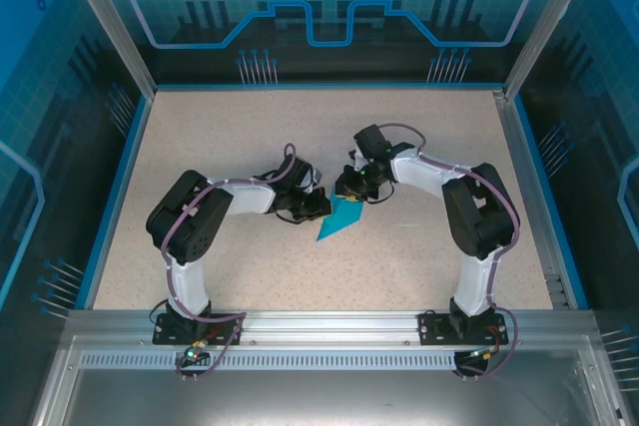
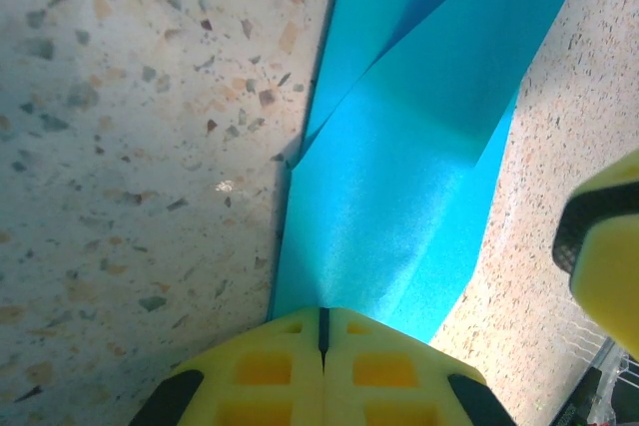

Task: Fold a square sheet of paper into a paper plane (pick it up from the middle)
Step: Fourth fold the wing at the center of the table.

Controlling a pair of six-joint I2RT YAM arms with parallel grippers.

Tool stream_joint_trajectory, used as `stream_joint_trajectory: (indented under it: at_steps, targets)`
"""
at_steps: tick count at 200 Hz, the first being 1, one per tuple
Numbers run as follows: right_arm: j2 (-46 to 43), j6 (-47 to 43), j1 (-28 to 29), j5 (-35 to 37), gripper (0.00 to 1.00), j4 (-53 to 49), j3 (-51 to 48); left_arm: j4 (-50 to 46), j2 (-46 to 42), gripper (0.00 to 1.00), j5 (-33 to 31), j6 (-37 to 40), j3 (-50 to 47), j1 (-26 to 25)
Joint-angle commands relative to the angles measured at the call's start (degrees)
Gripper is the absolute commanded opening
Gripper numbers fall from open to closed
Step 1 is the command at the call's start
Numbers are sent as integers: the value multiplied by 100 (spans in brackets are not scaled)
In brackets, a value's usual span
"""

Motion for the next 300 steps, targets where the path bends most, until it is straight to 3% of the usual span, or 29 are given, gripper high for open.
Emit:
stream_joint_trajectory:
  at_steps: [1, 30, 124, 193, 234, 300]
  targets:
    - [30, -230, 135, -98, 15, 174, -99, -560, 219, 1, -22, 167, -16, 32]
    - [280, -261, 198, -161, 9, 232, -98, -601, 219, 0, -30, 174, -15, 29]
    - [508, -260, -212, -110, 7, 691, -634, -598, 224, 0, -1, 255, -110, 25]
    - [-14, -76, -562, -412, 7, 1491, -1142, -614, 169, 0, 89, 552, -168, 28]
    - [-484, -184, -404, -460, 8, 1806, -1176, -743, 98, 0, 88, 626, -121, 28]
    - [281, -352, -83, -410, 8, 1557, -641, -876, 74, 0, 59, 612, -60, 25]
